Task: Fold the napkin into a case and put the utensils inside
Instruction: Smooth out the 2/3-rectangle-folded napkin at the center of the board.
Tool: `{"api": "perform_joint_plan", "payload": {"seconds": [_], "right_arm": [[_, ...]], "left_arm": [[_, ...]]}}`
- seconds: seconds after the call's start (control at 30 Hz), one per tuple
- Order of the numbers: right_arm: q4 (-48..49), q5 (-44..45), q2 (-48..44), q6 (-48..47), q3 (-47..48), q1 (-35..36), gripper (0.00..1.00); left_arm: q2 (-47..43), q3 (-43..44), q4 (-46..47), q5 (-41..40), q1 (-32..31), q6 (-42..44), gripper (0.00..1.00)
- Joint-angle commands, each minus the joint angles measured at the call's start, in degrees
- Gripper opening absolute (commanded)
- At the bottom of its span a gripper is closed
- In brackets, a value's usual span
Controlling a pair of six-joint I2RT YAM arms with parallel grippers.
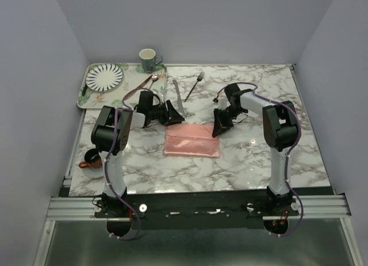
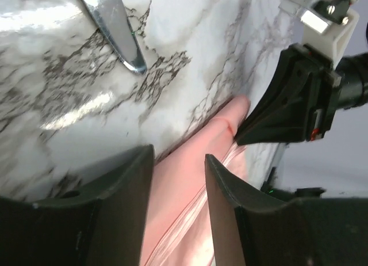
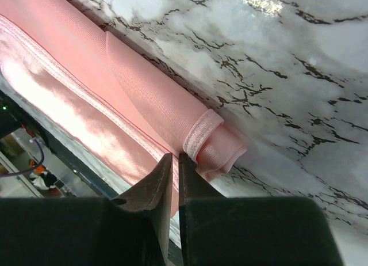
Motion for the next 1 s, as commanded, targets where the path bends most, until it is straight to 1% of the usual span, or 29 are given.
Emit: {"api": "perform_joint_plan", "payload": {"seconds": [0.0,0.03,0.07,0.1,0.13,0.17,0.2,0.23,0.27,0.3,0.33,0.37,0.4,0.43,0.53,0.6,0.7,0.97], "right_arm": [[-0.3,9.3,2.53,-4.03,-0.81,-0.25,0.17],[-0.22,9.47,2.53,-3.94,-0.9,-0.25,0.17],[-0.13,9.65,2.35,-4.03,-0.98,-0.25,0.17],[-0.13,9.56,2.26,-3.94,-0.99,-0.25,0.17],[-0.13,9.73,2.26,-3.94,-0.9,-0.34,0.17],[-0.04,9.65,2.35,-4.03,-0.81,-0.16,0.17],[-0.04,9.47,2.35,-4.03,-0.72,-0.25,0.17],[-0.13,9.47,2.44,-3.94,-0.64,-0.25,0.17],[-0.04,9.65,2.44,-4.03,-0.63,-0.25,0.17],[-0.21,9.65,2.44,-5.77,-0.46,-0.25,0.17],[-0.21,9.74,2.7,-5.87,-0.28,-0.25,0.17],[-0.3,9.91,2.7,-6.05,-0.28,-0.25,0.17],[-0.3,10.0,2.79,-6.23,-0.11,-0.25,0.17],[-0.39,10.09,2.88,-6.31,-0.02,-0.25,0.17],[-0.3,9.83,2.97,-6.23,-0.11,-0.16,0.17],[-0.3,9.74,2.97,-6.14,-0.28,-0.07,0.17],[-0.13,9.91,2.97,-6.14,-0.28,-0.07,0.17],[-0.04,10.0,2.88,-5.88,-0.19,0.01,0.17]], "left_arm": [[-14.69,-0.17,-18.68,-1.33,1.21,29.01,0.56],[-17.24,-0.26,-26.54,-2.21,0.95,35.77,0.56],[-19.87,-0.87,-30.45,-3.79,-0.71,42.18,0.57],[-25.21,-1.75,-33.62,-8.24,-1.86,55.65,0.57],[-28.04,-3.23,-36.87,-11.16,-3.26,60.83,0.57],[-30.86,-7.69,-37.08,-14.14,-4.67,65.15,0.57],[-36.28,-10.34,-36.91,-20.52,-8.25,73.89,0.58],[-38.77,-12.8,-36.47,-23.72,-10.29,77.02,0.58],[-41.14,-17.88,-34.38,-26.36,-12.13,80.01,0.58],[-45.34,-20.1,-33.31,-28.57,-15.89,82.39,0.58],[-47.13,-21.95,-32.52,-31.11,-17.41,87.03,0.58],[-48.88,-25.62,-30.77,-32.18,-19.17,88.81,0.58],[-51.51,-27.31,-29.53,-33.41,-20.75,89.96,0.58],[-52.5,-28.72,-28.22,-35.42,-23.81,92.06,0.58],[-53.82,-32.68,-24.79,-38.77,-28.05,93.75,0.59],[-52.86,-35.06,-20.05,-43.25,-31.3,93.93,0.58],[-51.19,-36.29,-15.38,-46.42,-33.42,93.93,0.58],[-45.66,-37.88,-11.07,-47.13,-37.02,98.32,0.57]]}}
